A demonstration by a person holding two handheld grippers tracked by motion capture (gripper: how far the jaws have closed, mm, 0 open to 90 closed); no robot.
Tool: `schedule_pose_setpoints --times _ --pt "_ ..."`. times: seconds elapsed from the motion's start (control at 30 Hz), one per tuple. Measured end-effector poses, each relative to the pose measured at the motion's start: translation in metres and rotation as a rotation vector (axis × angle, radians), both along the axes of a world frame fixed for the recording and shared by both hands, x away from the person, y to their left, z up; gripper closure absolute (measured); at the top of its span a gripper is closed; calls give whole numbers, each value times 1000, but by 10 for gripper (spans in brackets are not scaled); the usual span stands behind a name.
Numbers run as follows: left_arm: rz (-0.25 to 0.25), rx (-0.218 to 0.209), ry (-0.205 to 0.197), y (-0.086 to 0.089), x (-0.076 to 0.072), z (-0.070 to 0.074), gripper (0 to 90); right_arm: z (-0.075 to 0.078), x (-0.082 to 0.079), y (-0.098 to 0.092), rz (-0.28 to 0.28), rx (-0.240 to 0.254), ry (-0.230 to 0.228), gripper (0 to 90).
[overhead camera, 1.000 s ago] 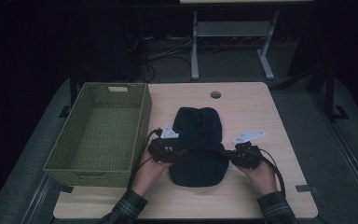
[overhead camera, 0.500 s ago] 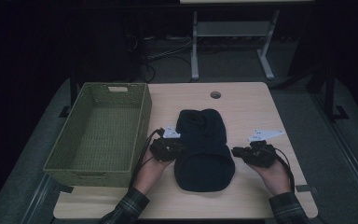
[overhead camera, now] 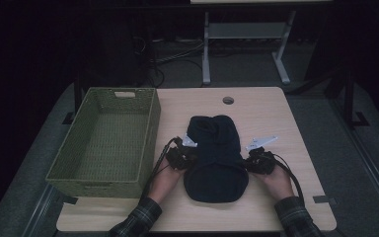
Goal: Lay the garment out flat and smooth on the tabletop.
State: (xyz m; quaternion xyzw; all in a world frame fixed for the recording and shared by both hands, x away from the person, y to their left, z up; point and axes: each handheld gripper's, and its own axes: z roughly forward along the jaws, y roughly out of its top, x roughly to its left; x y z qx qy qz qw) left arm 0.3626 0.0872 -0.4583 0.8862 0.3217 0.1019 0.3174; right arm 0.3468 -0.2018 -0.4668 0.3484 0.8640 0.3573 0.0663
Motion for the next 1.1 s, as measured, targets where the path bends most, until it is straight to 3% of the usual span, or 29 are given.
schedule_pose_setpoints --times 0.33,0.6,0.87,0.97,1.1 --pt "-42 -10 18 3 -14 0 876 3 -23 -3 14 -31 16 899" --pt "-86 -49 50 4 -39 -1 876 4 -47 -9 12 -45 18 899" --pt "-127 -43 56 1 -60 1 872 6 -68 -15 10 -45 39 899" --pt "-116 -80 71 2 -55 4 852 12 -69 -16 10 -20 11 899" --pt "-91 -105 37 4 -49 13 853 28 -53 -19 -15 29 -30 900"
